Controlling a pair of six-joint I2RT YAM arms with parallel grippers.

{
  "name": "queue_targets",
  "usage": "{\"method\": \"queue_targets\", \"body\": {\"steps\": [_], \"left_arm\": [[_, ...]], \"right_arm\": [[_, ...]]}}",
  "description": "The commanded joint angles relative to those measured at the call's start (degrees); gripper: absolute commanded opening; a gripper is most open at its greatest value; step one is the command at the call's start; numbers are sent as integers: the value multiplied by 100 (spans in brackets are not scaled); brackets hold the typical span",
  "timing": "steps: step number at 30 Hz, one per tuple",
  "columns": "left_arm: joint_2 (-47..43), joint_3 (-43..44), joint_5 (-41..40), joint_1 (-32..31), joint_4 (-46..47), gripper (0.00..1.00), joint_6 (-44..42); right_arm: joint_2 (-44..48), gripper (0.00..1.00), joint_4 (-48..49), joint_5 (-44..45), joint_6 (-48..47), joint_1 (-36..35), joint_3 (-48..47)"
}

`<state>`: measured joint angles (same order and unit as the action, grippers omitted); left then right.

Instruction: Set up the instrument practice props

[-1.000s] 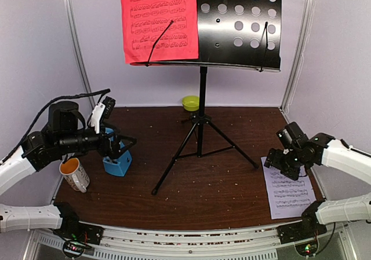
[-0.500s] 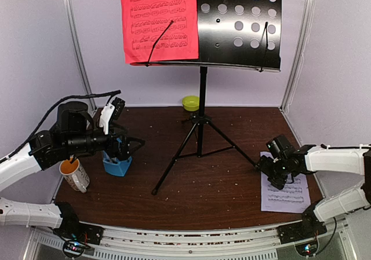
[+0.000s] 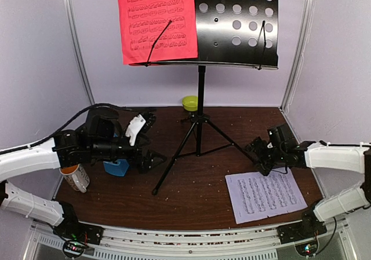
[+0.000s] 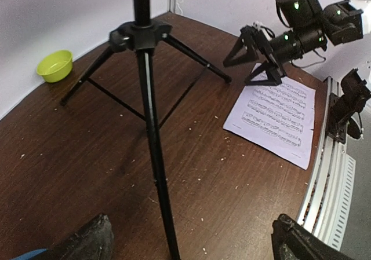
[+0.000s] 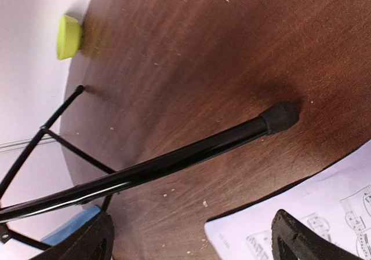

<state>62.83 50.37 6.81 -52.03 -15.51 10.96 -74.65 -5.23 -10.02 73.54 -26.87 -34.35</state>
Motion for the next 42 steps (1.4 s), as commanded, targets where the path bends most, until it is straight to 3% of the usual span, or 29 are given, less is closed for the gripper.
{"method": "queue_targets", "body": {"steps": [1, 7, 13, 23, 34, 42], "left_arm": [[509, 378, -114, -439, 742, 98, -182], [1328, 656, 109, -854, 1090, 98, -83], [2183, 1192, -353, -1576, 663, 95, -871], [3507, 1767, -1053, -2418, 902, 85, -1881], [4710, 2529, -1797, -3067, 764, 85, -2718], [5500, 3244, -1992, -3366, 567, 84, -2628]], "right_arm": [[1035, 95, -1164, 308, -418, 140, -290], [1675, 96, -3238, 435, -1742, 851, -513], [1985, 96, -3966, 243, -2145, 1169, -204], [1200, 92, -2422, -253, -1456, 983, 892], [805, 92, -2159, -289, -1117, 571, 1073], [992, 92, -2160, -276, -795, 330, 1278]]}}
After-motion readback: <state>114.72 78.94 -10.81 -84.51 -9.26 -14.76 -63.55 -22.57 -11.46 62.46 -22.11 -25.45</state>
